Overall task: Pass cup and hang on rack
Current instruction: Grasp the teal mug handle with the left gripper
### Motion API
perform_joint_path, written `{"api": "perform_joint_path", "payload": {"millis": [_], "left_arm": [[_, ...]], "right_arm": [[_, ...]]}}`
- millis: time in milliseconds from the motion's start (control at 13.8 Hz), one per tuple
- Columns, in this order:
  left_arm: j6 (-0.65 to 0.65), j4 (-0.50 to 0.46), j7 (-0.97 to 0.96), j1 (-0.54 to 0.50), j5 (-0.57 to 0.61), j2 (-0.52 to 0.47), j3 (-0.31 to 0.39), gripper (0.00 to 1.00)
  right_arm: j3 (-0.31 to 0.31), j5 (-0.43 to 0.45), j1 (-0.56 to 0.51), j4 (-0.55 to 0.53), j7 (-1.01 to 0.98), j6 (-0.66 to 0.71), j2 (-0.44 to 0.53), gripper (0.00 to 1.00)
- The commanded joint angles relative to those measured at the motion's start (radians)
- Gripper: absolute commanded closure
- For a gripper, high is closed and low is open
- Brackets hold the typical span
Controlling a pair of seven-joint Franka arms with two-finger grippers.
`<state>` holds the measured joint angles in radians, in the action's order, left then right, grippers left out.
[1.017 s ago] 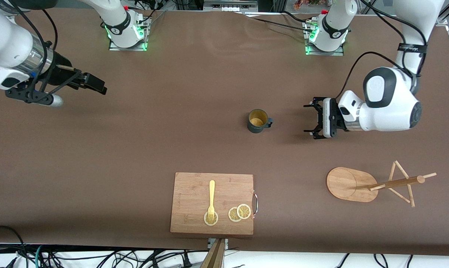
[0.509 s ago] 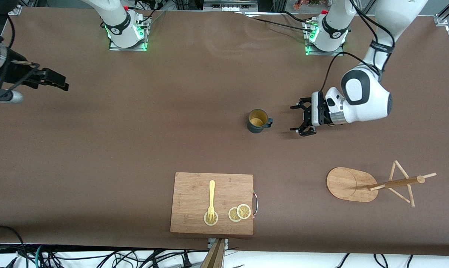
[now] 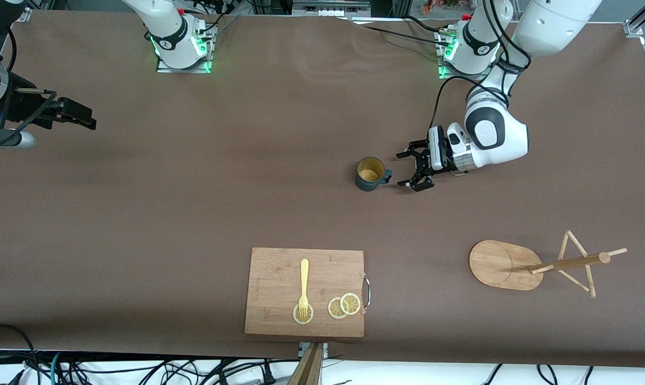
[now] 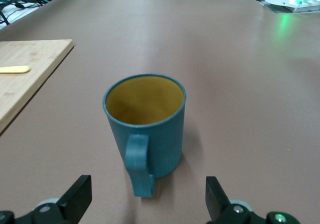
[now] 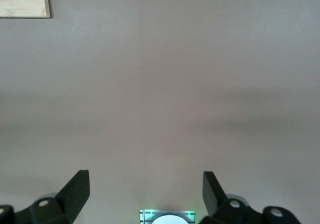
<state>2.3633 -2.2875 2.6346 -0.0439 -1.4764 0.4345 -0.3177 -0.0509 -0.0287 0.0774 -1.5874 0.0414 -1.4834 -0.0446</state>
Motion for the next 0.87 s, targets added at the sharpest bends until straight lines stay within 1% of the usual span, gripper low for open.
{"api": "perform_joint_path", "payload": {"millis": [0,218,291,363,436,509,581,726,799], "left_arm": [[-0.018,0.022,0.051,-0.008,-0.053,0.027,-0.006,0.01],[-0.056,0.026,0.053,-0.005,-0.113,0.059,-0.007,0.04],[-0.062,0.039,0.054,0.002,-0.152,0.07,-0.008,0.04],[-0.062,0.04,0.054,0.012,-0.157,0.073,-0.008,0.05],[-0.065,0.046,0.056,0.012,-0.157,0.075,-0.008,0.25],[-0.065,0.048,0.056,0.015,-0.16,0.075,-0.008,0.56],[-0.065,0.055,0.054,0.018,-0.162,0.076,-0.008,0.69],[-0.11,0.077,0.056,0.013,-0.16,0.116,-0.006,0.91],[-0.134,0.085,0.058,0.006,-0.154,0.134,-0.006,0.97]], "right_arm": [[0.022,0.023,-0.015,-0.011,-0.003,-0.009,0.003,0.0],[0.023,0.029,-0.013,0.0,0.001,-0.011,-0.006,0.0],[0.025,0.053,0.001,0.033,-0.002,0.003,-0.023,0.0],[0.023,0.097,0.019,0.062,-0.002,0.014,-0.023,0.0],[0.02,0.104,0.019,0.079,0.0,0.017,-0.018,0.0],[0.016,0.099,0.015,0.096,0.003,0.014,-0.023,0.0],[0.016,0.096,0.015,0.096,0.012,0.015,-0.024,0.0],[0.019,0.089,0.016,0.096,0.001,0.029,-0.023,0.0],[0.022,0.087,0.019,0.096,0.002,0.029,-0.021,0.0]]}}
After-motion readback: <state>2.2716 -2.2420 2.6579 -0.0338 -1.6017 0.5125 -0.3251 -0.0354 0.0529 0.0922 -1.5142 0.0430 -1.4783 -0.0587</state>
